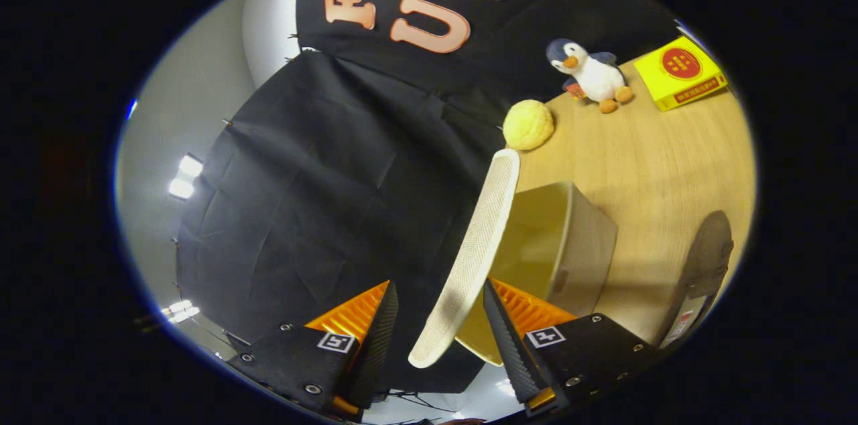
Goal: Open the storage box then place both shoes into the box .Put the left shoe in first, then the right shoe, with the right side of both shoes facing outward in a uniform manner.
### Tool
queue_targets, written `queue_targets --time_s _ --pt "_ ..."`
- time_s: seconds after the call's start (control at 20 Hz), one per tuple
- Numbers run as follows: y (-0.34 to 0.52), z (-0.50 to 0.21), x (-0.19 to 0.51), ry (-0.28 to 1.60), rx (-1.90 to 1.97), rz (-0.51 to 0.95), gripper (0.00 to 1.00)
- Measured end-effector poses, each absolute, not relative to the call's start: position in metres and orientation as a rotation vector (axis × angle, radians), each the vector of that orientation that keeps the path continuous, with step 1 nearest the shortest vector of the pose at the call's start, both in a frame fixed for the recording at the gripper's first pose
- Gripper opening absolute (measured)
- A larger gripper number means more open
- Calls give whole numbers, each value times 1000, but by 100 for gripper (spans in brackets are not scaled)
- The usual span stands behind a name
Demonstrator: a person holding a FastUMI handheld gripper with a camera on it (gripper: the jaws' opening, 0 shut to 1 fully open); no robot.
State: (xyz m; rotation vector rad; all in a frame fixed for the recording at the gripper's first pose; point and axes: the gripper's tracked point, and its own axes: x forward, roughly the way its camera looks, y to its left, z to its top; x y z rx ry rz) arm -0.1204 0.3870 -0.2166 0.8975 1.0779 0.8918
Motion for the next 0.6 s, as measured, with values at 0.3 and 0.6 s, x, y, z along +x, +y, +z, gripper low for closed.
queue_targets --time_s 0.3,0.6 --pt "440 -181 -126 1020 772 1002 61" --pt "497 -164 -116 998 721 1022 31"
